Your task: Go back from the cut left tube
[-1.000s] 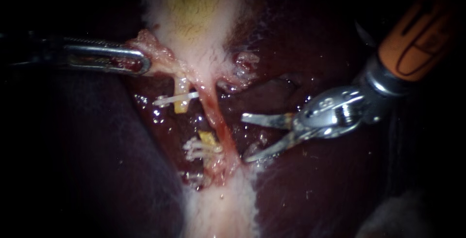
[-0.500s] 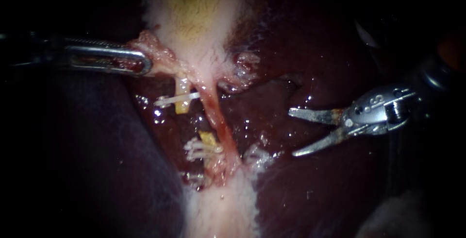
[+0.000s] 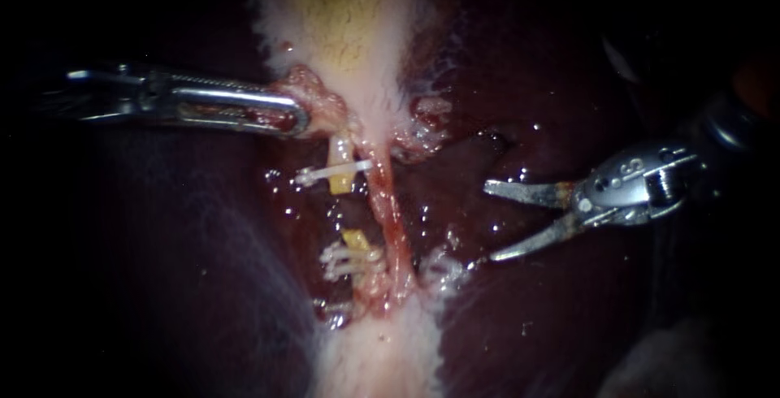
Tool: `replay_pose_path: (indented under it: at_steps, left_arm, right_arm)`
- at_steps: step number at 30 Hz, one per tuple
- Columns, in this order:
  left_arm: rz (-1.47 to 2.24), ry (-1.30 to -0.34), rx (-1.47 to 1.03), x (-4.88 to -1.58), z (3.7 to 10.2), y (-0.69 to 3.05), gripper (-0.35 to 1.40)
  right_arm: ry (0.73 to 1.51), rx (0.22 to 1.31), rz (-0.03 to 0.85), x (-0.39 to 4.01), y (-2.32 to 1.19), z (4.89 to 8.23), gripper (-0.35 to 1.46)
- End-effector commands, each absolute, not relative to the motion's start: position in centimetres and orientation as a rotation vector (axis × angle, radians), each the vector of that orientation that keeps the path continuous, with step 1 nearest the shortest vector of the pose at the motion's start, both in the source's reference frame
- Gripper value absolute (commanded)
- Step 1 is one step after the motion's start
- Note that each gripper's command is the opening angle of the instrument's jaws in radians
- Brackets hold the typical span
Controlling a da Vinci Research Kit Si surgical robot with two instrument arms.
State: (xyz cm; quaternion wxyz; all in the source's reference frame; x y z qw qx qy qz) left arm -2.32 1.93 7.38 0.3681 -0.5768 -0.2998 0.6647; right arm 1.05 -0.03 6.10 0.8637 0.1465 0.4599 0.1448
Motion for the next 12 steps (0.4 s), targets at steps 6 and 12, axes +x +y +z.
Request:
replay_pose_path:
  at_steps: [6, 12]
  left_arm:
    - [1.711, -0.767, -1.473, -2.34, 7.45, 1.93, -0.35]
    - [1.711, -0.767, -1.473, -2.33, 7.44, 1.93, -0.35]
  right_arm:
    - [0.965, 0.308, 0.302, 1.04, -0.03, 6.10, 1.45]
    - [0.965, 0.308, 0.302, 1.05, -0.03, 6.10, 1.45]
